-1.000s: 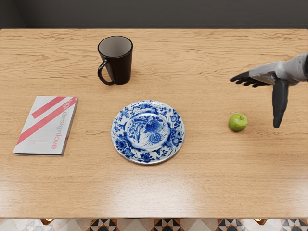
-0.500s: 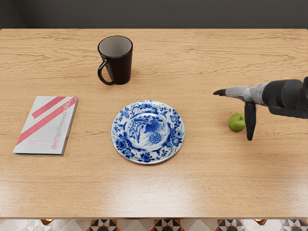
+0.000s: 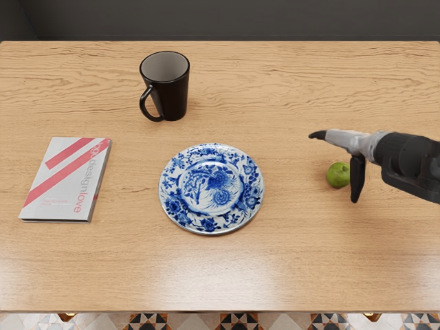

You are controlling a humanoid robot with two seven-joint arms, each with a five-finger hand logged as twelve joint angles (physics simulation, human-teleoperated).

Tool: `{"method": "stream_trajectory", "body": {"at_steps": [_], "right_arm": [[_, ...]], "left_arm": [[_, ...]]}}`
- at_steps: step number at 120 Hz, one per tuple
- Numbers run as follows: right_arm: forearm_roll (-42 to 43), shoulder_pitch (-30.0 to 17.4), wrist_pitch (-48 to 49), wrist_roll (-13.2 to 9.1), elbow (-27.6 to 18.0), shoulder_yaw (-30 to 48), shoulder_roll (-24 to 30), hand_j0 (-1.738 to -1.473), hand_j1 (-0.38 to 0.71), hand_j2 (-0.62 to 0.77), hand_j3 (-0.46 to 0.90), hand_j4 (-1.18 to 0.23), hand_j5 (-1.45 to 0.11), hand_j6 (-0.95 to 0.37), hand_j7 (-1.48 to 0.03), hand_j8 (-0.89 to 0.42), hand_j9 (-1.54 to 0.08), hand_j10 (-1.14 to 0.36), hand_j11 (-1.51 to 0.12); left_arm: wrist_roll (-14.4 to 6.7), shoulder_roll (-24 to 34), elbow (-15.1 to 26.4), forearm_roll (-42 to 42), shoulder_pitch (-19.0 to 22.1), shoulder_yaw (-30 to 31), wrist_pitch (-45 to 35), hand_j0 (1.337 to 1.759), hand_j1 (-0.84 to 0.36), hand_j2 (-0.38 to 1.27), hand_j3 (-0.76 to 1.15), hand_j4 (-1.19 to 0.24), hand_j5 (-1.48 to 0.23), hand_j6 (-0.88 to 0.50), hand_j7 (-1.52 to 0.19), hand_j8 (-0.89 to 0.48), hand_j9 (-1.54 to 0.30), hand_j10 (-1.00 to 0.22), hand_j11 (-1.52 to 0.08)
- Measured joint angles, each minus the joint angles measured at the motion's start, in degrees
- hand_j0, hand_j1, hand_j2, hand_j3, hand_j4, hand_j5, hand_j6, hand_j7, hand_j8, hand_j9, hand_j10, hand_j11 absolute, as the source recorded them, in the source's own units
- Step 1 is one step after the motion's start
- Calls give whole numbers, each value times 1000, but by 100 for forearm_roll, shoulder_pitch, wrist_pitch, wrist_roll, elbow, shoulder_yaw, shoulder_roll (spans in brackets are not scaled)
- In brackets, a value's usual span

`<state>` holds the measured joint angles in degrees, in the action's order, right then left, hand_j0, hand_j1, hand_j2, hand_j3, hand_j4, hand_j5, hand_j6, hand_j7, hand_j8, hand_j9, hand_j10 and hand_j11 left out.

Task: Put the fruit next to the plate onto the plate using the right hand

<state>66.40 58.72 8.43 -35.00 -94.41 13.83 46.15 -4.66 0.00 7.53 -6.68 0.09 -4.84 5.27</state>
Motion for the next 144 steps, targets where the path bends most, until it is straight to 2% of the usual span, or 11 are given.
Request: {"method": "stream_trajectory", "body": {"at_steps": [37,103,144], "right_arm": [[186,-236,-344,0,163,-40,-175,-1658,-120,-36,0,-198,-251,-200,-250,-199,-251,-197,-251],[513,-677,-1139,0,196,-40,-191,-1658,-61,-45,0,-248,-316,-250,-315,-249,-316,-247,-316],[528,-784,-1186,0,338,-40,-264,-1658,31,-60,0,-324,-416,-326,-415,-325,-415,-323,-415]], "left_arm": [[0,0,1,0,0,0,0,1658,339,2,0,-9,-11,-9,-11,-9,-11,-9,-11],[0,0,1,0,0,0,0,1658,339,2,0,-9,-11,-9,-11,-9,-11,-8,-11],[0,0,-1,0,0,0,0,1658,339,2,0,-9,-11,-9,-11,-9,-11,-8,-11]]}}
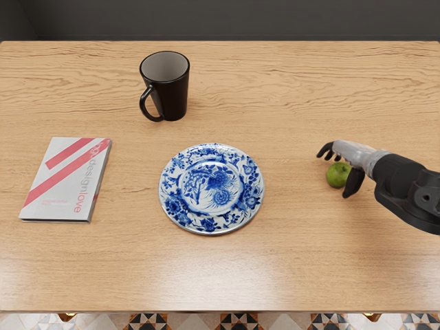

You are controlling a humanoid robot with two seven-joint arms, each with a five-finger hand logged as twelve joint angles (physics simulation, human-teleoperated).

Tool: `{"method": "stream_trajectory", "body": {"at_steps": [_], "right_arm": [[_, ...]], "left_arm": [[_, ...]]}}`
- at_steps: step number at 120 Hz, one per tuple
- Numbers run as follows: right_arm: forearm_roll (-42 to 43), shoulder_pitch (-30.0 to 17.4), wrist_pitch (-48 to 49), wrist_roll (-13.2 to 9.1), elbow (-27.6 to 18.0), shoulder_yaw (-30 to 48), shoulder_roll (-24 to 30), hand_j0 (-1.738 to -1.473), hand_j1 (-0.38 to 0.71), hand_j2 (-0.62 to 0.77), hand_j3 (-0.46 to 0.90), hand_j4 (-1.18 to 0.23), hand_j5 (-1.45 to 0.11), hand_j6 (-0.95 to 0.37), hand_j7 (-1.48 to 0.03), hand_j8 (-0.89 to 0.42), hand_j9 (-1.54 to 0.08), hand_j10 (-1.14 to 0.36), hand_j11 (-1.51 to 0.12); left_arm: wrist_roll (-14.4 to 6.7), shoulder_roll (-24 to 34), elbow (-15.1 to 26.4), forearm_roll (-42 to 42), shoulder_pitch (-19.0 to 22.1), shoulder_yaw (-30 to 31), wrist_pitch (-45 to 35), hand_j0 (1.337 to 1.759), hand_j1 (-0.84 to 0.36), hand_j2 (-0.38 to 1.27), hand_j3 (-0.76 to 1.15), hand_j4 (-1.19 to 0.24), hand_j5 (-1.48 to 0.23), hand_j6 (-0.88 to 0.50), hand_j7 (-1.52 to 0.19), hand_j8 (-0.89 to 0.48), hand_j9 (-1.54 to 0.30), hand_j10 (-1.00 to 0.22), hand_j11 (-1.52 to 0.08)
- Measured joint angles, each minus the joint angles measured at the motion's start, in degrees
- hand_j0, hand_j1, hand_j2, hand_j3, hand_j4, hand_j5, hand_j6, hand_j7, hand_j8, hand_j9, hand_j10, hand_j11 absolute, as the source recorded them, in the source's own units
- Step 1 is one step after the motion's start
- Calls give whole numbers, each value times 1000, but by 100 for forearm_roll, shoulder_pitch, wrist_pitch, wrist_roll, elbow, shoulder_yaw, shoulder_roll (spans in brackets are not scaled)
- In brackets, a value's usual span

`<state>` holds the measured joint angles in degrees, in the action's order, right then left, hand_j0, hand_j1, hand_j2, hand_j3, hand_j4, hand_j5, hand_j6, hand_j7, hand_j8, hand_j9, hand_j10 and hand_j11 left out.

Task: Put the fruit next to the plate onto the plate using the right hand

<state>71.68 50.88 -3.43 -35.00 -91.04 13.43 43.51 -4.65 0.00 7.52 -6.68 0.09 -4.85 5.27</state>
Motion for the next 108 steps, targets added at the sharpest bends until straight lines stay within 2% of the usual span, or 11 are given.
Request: {"method": "stream_trajectory", "body": {"at_steps": [31,54,78,82,108], "right_arm": [[-2,-65,-51,0,14,-4,-8,-1658,151,-79,0,-424,-546,-425,-545,-425,-546,-423,-546],[0,-113,-133,0,29,0,-11,-1658,211,-87,0,-483,-604,-479,-612,-423,-613,-477,-613],[-38,-120,-150,-6,45,2,-18,-1653,275,81,0,-622,-804,-459,-802,-372,-812,-548,-811],[-44,-120,-150,-6,46,4,-19,-1652,267,106,0,-645,-842,-454,-837,-361,-850,-547,-850],[-94,-107,-140,-1,61,54,-20,-1645,183,8,1,-746,-1055,-441,-1005,-319,-1058,-538,-1073]], "left_arm": [[0,0,0,0,0,0,0,1658,339,2,0,-9,-11,-9,-11,-9,-11,-8,-11],[0,0,2,0,0,0,0,1658,339,2,0,-9,-11,-9,-11,-9,-11,-8,-11],[0,0,2,0,0,0,0,1658,339,2,0,-9,-11,-9,-11,-9,-11,-9,-11],[0,0,1,0,0,0,0,1658,339,2,0,-9,-11,-9,-11,-9,-11,-9,-11],[0,0,0,0,0,-1,0,1658,339,2,0,-9,-11,-9,-11,-9,-11,-9,-11]]}}
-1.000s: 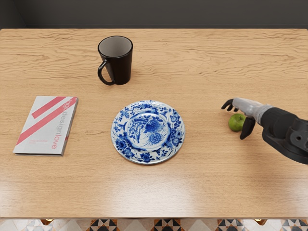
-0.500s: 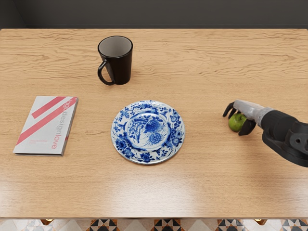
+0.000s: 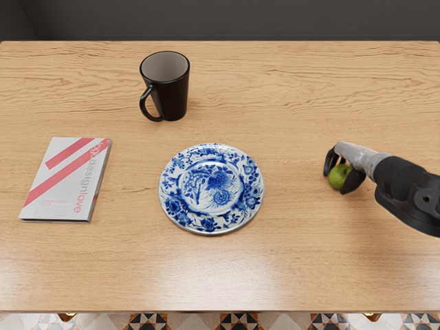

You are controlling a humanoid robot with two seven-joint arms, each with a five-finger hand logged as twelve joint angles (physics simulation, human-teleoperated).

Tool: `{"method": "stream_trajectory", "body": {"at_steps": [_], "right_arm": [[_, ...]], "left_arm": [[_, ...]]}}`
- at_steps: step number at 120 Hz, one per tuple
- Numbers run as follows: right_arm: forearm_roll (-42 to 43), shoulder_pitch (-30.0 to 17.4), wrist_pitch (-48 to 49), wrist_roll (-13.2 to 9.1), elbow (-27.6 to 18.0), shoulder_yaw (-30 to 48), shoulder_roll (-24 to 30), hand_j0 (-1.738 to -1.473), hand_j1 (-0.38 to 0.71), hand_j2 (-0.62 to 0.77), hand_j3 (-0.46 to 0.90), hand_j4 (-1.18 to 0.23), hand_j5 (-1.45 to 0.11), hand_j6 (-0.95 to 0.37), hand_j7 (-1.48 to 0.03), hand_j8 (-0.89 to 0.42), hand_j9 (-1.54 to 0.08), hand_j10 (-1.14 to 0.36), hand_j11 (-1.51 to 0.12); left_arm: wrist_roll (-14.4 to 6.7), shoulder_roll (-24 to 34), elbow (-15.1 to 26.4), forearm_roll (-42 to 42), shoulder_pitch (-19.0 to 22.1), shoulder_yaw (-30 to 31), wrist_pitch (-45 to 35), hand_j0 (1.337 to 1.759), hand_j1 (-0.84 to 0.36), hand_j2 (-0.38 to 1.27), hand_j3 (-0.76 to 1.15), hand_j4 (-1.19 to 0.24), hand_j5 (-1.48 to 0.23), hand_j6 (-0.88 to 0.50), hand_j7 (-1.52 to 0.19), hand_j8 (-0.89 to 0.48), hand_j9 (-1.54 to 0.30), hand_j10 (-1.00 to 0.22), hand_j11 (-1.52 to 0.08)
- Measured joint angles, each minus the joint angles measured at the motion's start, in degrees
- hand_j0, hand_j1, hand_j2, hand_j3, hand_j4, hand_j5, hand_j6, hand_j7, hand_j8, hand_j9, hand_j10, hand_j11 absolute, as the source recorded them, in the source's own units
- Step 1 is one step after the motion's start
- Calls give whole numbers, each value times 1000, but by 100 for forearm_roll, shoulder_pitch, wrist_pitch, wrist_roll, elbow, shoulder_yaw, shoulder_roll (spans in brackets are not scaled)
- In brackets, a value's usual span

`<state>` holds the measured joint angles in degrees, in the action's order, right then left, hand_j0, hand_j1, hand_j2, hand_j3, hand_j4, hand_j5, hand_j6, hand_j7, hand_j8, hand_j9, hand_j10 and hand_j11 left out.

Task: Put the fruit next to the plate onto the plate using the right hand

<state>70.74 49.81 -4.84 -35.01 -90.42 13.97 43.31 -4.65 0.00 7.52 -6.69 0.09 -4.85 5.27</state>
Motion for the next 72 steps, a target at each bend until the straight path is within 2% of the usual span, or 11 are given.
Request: {"method": "stream_trajectory", "body": {"at_steps": [20,34,53,72], "right_arm": [[-28,144,36,8,-46,121,-188,-1643,163,-24,2,-768,-1140,-424,-1057,-282,-1139,-515,-1168],[-44,428,162,15,-73,216,-375,-1644,172,-26,2,-772,-1179,-400,-1075,-253,-1172,-489,-1211],[-49,971,422,12,-90,252,-908,-1644,176,-11,4,-771,-1218,-376,-1089,-238,-1213,-482,-1255],[-42,1296,632,7,-143,259,-1499,-1643,173,-17,2,-768,-1241,-380,-1095,-222,-1221,-476,-1261]], "left_arm": [[0,0,1,0,0,0,0,1658,339,2,0,-9,-11,-9,-11,-9,-11,-9,-11],[0,0,1,0,0,0,0,1658,339,2,0,-9,-11,-9,-11,-9,-11,-9,-11],[0,0,2,0,0,0,0,1658,339,2,0,-9,-11,-9,-11,-9,-11,-9,-11],[0,0,1,0,0,0,0,1658,339,2,0,-9,-11,-9,-11,-9,-11,-9,-11]]}}
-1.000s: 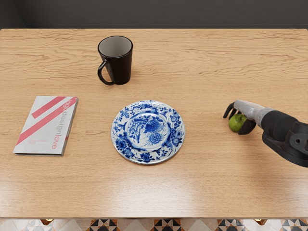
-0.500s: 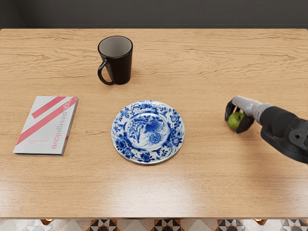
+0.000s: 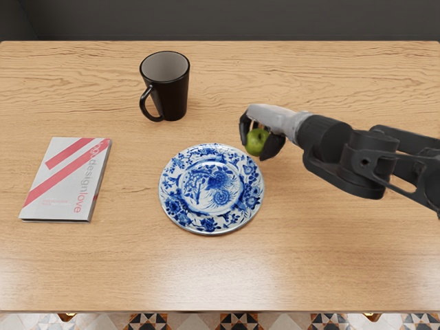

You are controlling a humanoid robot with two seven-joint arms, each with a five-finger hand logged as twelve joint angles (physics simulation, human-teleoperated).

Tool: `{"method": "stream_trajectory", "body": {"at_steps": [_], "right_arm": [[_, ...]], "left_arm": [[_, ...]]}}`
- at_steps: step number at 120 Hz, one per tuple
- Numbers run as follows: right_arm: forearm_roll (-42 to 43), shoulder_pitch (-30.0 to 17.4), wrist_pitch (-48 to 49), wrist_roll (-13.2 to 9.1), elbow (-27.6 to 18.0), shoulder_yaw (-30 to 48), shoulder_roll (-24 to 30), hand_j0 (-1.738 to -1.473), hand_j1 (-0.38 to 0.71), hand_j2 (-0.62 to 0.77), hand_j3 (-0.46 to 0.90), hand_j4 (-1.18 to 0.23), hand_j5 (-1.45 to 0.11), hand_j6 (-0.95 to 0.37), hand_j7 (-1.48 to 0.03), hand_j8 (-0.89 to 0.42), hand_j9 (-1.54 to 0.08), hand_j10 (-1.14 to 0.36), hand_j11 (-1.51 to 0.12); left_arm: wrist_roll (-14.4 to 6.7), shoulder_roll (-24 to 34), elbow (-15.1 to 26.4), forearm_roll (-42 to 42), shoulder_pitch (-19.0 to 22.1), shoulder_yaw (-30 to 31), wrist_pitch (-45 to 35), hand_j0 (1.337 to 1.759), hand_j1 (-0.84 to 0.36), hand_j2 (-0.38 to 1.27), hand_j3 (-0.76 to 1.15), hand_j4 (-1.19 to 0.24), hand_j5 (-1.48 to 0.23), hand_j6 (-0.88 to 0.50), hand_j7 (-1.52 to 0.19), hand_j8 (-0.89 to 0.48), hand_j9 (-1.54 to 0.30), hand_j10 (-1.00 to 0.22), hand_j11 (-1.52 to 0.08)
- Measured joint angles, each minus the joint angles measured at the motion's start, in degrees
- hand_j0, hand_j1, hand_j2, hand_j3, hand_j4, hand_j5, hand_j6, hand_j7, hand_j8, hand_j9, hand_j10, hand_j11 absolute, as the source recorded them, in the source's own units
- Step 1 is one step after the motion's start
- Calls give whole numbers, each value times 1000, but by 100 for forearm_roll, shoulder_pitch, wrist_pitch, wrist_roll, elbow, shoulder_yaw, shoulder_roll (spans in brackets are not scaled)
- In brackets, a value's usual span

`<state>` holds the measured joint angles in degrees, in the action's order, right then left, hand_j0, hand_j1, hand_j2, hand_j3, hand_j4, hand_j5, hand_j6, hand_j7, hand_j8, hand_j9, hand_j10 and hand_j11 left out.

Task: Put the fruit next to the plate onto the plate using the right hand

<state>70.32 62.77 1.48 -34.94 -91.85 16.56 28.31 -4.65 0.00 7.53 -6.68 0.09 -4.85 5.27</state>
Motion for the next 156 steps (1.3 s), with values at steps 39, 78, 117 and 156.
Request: {"method": "stream_trajectory", "body": {"at_steps": [39,78,117,156], "right_arm": [[-14,63,200,-2,-152,-2,-757,-1645,187,2,3,-765,-1258,-360,-1098,-209,-1220,-462,-1256],[-192,-404,162,-5,-123,198,-935,-1653,-119,23,0,-317,-525,-158,-455,-90,-507,-202,-520],[-3274,-534,2630,-5,88,2380,541,-1657,-303,5,0,-65,-107,-34,-93,-20,-103,-42,-106],[-5575,-1003,3322,-6,1085,2813,2470,-1658,-340,2,0,-14,-22,-8,-19,-5,-21,-9,-22]], "left_arm": [[0,0,-2,0,0,1,0,1658,339,2,0,-9,-11,-9,-11,-9,-11,-9,-11],[0,0,0,0,0,1,0,1658,339,2,0,-9,-11,-9,-11,-9,-11,-9,-11],[-1,0,-1,1,0,1,0,1658,339,2,0,-9,-11,-9,-11,-9,-11,-9,-11],[0,0,6,-5,-158,-3,-1,1658,339,2,0,-9,-11,-9,-11,-9,-11,-9,-11]]}}
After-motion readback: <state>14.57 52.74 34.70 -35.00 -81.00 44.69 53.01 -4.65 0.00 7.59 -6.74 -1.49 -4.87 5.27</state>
